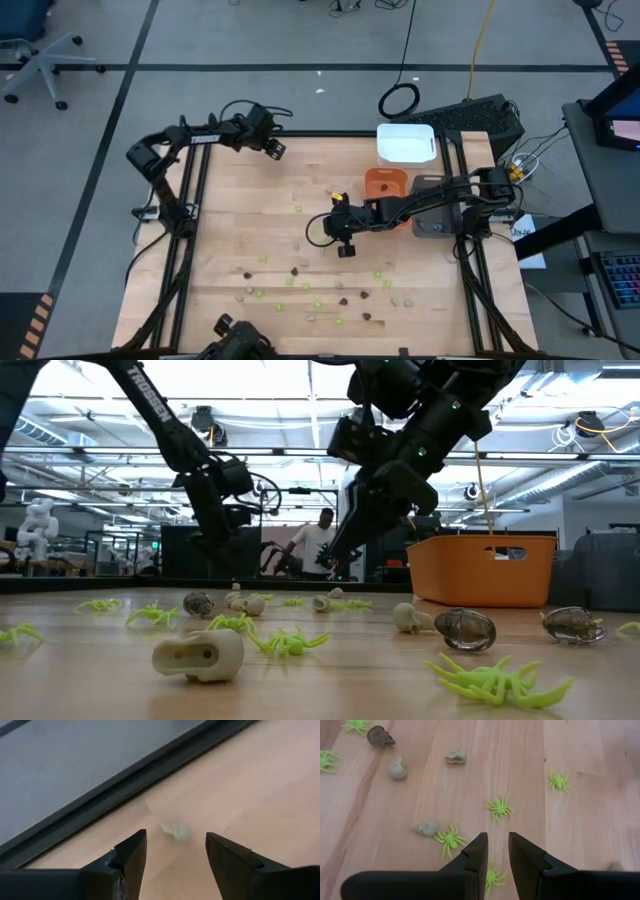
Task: Sort Halloween decoration
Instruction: Put the white skull toy into the black bin
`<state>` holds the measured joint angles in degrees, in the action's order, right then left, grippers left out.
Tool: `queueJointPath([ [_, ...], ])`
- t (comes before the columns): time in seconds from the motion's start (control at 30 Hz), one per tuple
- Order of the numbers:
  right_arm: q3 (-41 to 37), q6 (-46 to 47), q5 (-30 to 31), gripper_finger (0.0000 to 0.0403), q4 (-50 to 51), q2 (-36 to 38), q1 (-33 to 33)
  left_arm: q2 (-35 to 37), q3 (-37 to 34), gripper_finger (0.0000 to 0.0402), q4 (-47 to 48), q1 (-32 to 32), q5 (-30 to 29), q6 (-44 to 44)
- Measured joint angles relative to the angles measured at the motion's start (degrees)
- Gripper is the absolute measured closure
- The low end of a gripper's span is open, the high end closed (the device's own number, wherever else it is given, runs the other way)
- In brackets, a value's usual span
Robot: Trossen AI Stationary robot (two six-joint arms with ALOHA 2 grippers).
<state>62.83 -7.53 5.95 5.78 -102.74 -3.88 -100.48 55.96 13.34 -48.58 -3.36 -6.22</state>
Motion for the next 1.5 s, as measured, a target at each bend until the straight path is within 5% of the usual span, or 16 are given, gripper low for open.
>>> queueJointPath([
  [0.23, 0.0, 0.0, -0.02, 0.0337, -0.79, 0.0, 0.0, -0.64, -0.01, 0.0195, -1.05, -0.02, -4.12, -2.24],
  [1.5, -0.02, -0.22, -0.02, 0.0337, -1.71, -0.02, 0.02, -5.19, -0.04, 0.0197, -5.59, 0.61, -2.75, 0.96],
])
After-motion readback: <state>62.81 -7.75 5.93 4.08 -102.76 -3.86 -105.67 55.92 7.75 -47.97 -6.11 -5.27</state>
